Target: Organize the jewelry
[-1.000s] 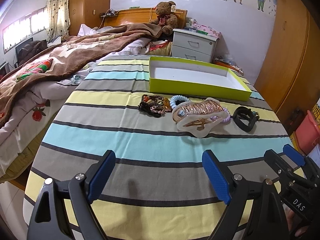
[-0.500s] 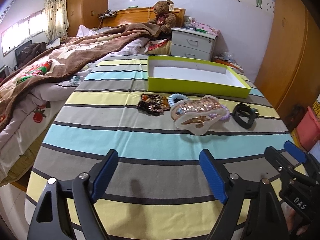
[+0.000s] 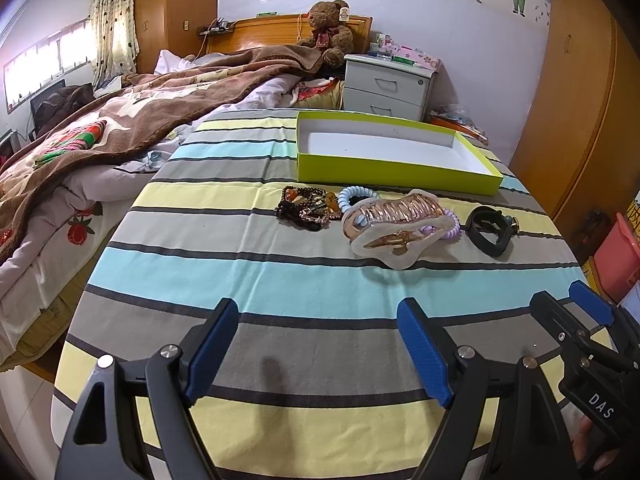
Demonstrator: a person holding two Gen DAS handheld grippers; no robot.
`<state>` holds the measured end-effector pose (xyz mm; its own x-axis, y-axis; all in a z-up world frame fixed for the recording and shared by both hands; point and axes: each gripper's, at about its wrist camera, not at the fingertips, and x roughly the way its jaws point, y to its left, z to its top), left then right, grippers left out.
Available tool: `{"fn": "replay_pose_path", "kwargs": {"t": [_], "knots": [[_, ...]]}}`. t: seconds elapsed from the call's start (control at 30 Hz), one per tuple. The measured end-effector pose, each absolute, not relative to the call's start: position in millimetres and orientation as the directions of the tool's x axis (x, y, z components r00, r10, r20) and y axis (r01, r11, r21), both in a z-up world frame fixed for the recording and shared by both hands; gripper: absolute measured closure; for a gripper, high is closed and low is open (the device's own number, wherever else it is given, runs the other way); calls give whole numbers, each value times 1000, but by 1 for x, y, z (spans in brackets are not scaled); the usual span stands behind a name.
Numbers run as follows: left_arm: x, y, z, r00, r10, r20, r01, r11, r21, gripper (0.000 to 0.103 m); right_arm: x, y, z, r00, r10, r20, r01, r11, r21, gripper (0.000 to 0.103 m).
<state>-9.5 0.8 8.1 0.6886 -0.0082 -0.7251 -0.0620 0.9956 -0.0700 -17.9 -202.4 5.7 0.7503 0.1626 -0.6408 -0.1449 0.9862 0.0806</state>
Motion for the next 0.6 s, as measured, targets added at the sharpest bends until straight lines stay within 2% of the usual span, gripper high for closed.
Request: {"fn": "replay_pose_path", "kwargs": {"t": [0.6], "knots": [[-12, 3, 9, 689, 2, -725, -67, 996, -61, 20, -18, -202, 6, 750, 160, -642, -144, 987, 77, 25]]}}
